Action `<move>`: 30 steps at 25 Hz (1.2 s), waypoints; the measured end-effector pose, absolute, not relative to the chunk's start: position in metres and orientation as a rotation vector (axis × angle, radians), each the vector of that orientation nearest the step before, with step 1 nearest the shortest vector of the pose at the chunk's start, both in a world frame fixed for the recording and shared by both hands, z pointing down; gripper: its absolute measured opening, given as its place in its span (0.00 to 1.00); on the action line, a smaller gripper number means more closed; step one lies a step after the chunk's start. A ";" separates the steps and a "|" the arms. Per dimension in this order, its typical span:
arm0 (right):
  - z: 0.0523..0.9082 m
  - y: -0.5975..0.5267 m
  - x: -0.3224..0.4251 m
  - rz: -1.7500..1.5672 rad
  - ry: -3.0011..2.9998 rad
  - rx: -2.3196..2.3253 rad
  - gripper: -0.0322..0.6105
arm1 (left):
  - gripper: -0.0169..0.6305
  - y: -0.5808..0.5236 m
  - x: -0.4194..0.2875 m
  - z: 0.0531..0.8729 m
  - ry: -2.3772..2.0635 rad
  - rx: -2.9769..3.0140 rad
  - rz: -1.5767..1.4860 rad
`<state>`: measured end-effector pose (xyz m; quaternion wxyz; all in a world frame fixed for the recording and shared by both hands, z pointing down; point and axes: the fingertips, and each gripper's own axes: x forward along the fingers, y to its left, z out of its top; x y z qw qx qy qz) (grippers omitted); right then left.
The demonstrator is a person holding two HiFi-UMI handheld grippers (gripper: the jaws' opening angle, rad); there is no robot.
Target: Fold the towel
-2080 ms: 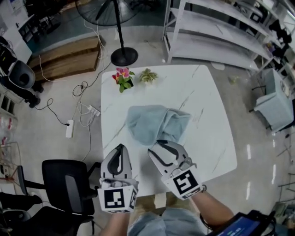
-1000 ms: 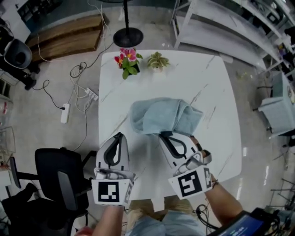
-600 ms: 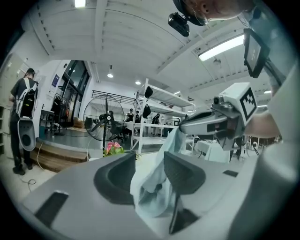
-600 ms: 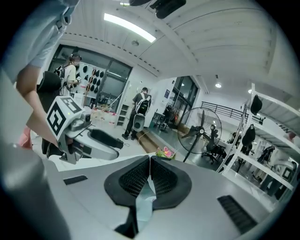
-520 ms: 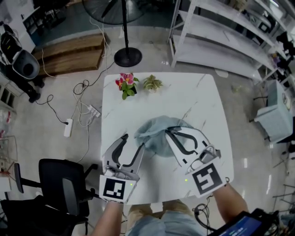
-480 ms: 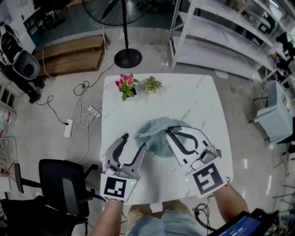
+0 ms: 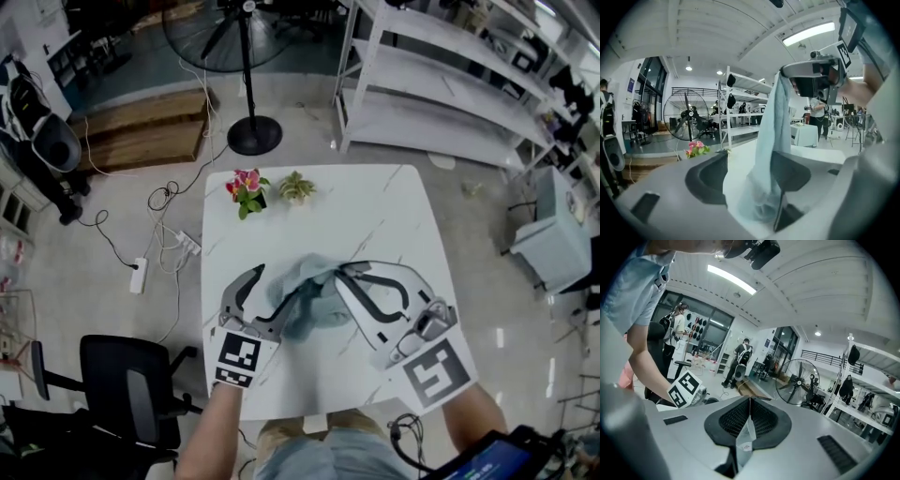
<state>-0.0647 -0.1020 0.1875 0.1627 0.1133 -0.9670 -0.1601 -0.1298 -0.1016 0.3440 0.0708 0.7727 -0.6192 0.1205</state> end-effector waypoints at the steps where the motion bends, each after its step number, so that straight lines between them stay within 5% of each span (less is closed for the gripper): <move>1: 0.185 -0.102 -0.061 -0.451 -2.764 0.330 0.09 | 0.46 -0.105 -0.127 0.348 -1.843 2.333 0.387; 7: 0.173 -0.108 -0.042 -0.429 -2.791 0.356 0.09 | 0.40 -0.116 -0.112 0.376 -1.771 2.335 0.510; 11: 0.170 -0.114 -0.028 -0.422 -2.780 0.379 0.09 | 0.06 -0.122 -0.120 0.364 -1.841 2.306 0.496; 30: 0.146 -0.174 0.031 -0.389 -2.821 0.657 0.09 | 0.05 -0.136 -0.131 0.226 -1.954 2.332 0.474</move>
